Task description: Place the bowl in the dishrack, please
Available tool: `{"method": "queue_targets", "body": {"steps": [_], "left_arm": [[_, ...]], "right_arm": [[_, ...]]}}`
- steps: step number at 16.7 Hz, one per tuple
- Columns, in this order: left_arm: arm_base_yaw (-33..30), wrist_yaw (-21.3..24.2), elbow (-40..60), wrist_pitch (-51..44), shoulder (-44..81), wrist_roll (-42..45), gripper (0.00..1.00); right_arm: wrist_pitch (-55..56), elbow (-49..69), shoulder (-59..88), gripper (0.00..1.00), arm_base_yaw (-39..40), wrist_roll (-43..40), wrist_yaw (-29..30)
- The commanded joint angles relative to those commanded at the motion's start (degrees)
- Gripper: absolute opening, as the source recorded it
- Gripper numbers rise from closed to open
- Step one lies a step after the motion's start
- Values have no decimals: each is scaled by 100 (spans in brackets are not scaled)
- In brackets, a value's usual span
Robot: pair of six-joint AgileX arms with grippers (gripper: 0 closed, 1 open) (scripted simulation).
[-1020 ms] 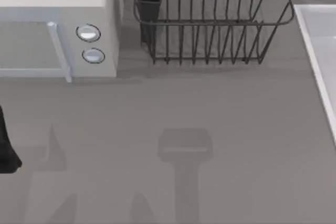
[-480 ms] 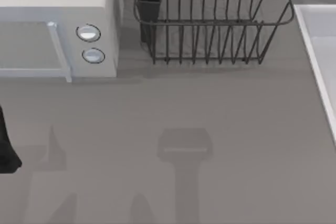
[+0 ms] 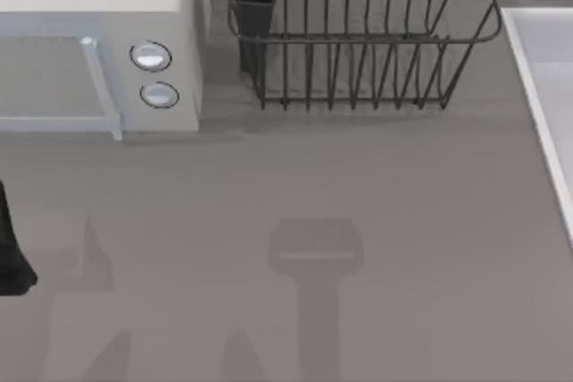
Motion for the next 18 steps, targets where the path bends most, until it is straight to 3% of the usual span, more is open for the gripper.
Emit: {"method": "queue_targets", "body": {"steps": [7, 18], "left_arm": [[0, 0, 0, 0, 0, 0, 100], [0, 0, 0, 0, 0, 0, 100]], "right_arm": [[356, -252, 164, 100, 14, 15, 2], [356, -252, 164, 17, 14, 15, 2]]}}
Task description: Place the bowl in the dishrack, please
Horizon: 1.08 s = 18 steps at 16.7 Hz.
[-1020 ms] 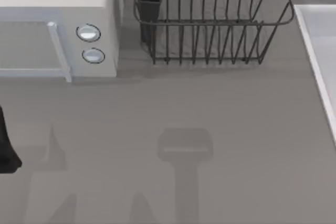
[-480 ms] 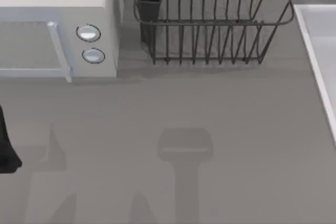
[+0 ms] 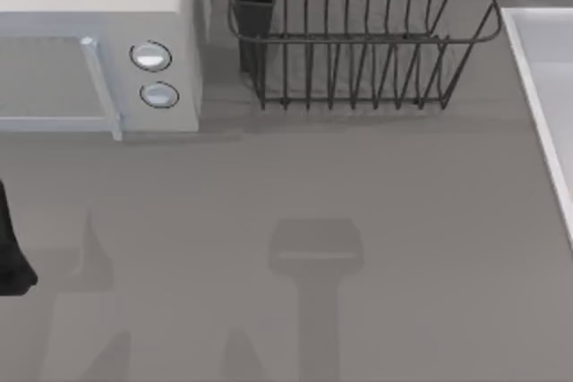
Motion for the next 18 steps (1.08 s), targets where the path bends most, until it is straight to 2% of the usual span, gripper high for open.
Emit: {"method": "queue_targets", "body": {"steps": [2, 3, 13, 18], "left_arm": [[0, 0, 0, 0, 0, 0, 100], [0, 0, 0, 0, 0, 0, 100], [0, 0, 0, 0, 0, 0, 100], [0, 0, 0, 0, 0, 0, 100]], "right_arm": [[0, 0, 0, 2, 0, 0, 0], [0, 0, 0, 0, 0, 0, 0], [-84, 75, -13, 0, -14, -5, -3], [-1354, 1296, -61, 0, -36, -92, 0]]}}
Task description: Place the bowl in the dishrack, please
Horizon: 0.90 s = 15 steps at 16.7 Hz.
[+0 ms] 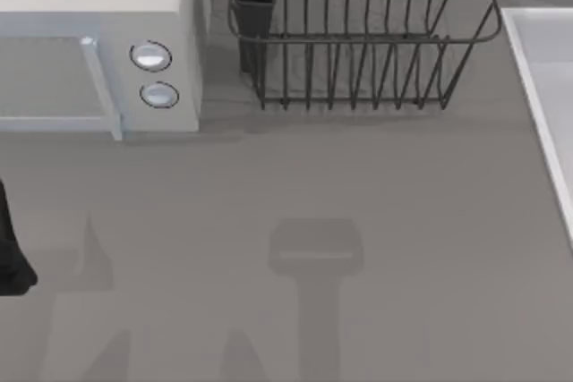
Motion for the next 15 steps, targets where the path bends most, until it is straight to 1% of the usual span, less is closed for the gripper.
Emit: {"method": "queue_targets", "body": {"steps": [4, 7, 10, 15], "left_arm": [[0, 0, 0, 0, 0, 0, 100], [0, 0, 0, 0, 0, 0, 100], [0, 0, 0, 0, 0, 0, 100], [0, 0, 0, 0, 0, 0, 100]], "right_arm": [[-1821, 1474, -120, 0, -28, -5, -5], [-2773, 2366, -270, 0, -35, 16, -8], [-3179, 2767, -409, 0, -20, 44, -8], [-3179, 2769, -400, 0, -4, 53, -8]]}}
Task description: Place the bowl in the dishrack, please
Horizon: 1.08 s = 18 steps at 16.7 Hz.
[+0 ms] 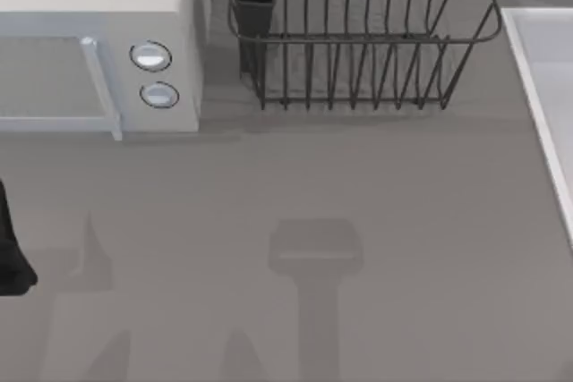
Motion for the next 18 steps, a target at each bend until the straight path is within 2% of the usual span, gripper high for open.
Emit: {"method": "queue_targets", "body": {"steps": [3, 7, 10, 18], "left_arm": [[0, 0, 0, 0, 0, 0, 100], [0, 0, 0, 0, 0, 0, 100], [0, 0, 0, 0, 0, 0, 100], [0, 0, 0, 0, 0, 0, 100]], "right_arm": [[346, -14, -48, 0, 351, 162, 259], [1443, -170, -225, 0, 1648, 711, 1115], [2596, -430, -411, 0, 3170, 1320, 2005], [6460, -1501, -1265, 0, 8085, 3357, 4713]]}}
